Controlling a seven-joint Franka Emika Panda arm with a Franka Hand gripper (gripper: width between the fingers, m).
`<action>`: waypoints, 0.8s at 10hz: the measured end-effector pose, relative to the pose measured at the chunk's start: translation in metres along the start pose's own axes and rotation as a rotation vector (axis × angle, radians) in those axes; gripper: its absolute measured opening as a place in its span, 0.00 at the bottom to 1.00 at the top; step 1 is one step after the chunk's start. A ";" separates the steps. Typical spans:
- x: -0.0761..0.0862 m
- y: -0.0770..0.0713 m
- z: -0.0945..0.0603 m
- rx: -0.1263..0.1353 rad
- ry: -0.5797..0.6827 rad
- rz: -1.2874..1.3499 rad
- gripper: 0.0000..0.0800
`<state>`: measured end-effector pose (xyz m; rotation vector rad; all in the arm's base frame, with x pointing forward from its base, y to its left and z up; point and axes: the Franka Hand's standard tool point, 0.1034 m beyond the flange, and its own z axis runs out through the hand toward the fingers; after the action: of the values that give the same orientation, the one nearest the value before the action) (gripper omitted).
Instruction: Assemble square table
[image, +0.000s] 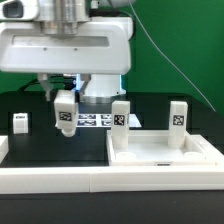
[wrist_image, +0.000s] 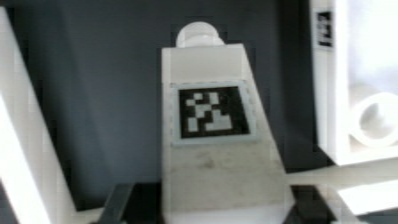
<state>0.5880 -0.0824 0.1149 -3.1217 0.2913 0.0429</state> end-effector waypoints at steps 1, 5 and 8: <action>-0.001 0.002 0.002 0.001 -0.002 -0.007 0.36; -0.001 -0.009 -0.003 0.007 0.003 0.004 0.36; 0.006 -0.060 -0.016 -0.002 0.023 -0.027 0.36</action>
Offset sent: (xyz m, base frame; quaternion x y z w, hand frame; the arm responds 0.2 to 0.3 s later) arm 0.0000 0.0000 0.0000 0.0000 0.0000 0.0000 1.0000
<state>0.6051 -0.0247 0.1306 -3.1289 0.2495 0.0071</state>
